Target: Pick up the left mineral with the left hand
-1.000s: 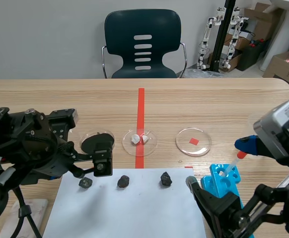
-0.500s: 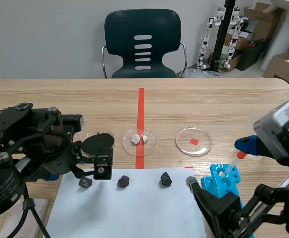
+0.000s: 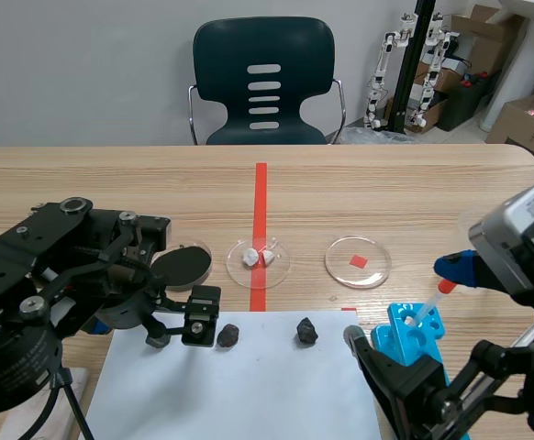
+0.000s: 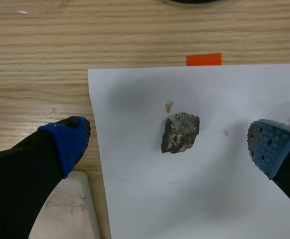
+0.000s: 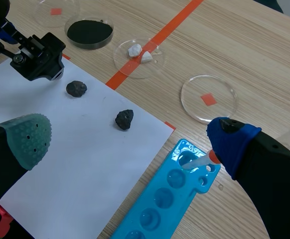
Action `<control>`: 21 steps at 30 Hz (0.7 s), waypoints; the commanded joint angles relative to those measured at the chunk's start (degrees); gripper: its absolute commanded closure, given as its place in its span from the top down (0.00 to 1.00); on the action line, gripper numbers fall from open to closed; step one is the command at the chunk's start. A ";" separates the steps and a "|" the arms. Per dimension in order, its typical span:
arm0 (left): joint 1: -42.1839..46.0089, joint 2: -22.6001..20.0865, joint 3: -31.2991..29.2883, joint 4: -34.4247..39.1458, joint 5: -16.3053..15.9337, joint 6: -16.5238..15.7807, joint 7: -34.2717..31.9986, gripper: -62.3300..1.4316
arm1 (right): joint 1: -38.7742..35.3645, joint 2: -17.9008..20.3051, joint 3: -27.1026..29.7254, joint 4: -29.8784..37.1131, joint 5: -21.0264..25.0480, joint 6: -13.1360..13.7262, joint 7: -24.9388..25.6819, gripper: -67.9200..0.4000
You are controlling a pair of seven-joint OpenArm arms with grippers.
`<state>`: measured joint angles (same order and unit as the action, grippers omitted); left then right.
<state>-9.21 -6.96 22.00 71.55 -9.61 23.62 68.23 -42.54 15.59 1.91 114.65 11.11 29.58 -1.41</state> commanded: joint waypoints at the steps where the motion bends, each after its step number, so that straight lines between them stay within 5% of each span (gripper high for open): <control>1: 0.17 0.28 0.09 1.14 0.28 0.28 -0.07 1.00 | 0.50 0.26 0.70 1.57 0.63 -0.02 0.70 1.00; 13: 0.17 0.44 0.28 1.14 -0.04 0.70 0.31 1.00 | 0.50 0.26 0.70 1.57 0.63 -0.02 0.70 1.00; 17: 0.15 0.44 0.28 1.14 -0.02 0.70 0.20 0.70 | 0.50 0.26 0.70 1.57 0.63 -0.02 0.70 1.00; 21: 0.15 0.44 0.28 1.14 0.00 0.70 0.28 0.65 | 0.50 0.26 0.70 1.57 0.63 -0.02 0.70 1.00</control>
<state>-8.91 -6.94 22.37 71.55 -9.63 24.01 68.40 -42.54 15.59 1.91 114.65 11.11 29.58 -1.41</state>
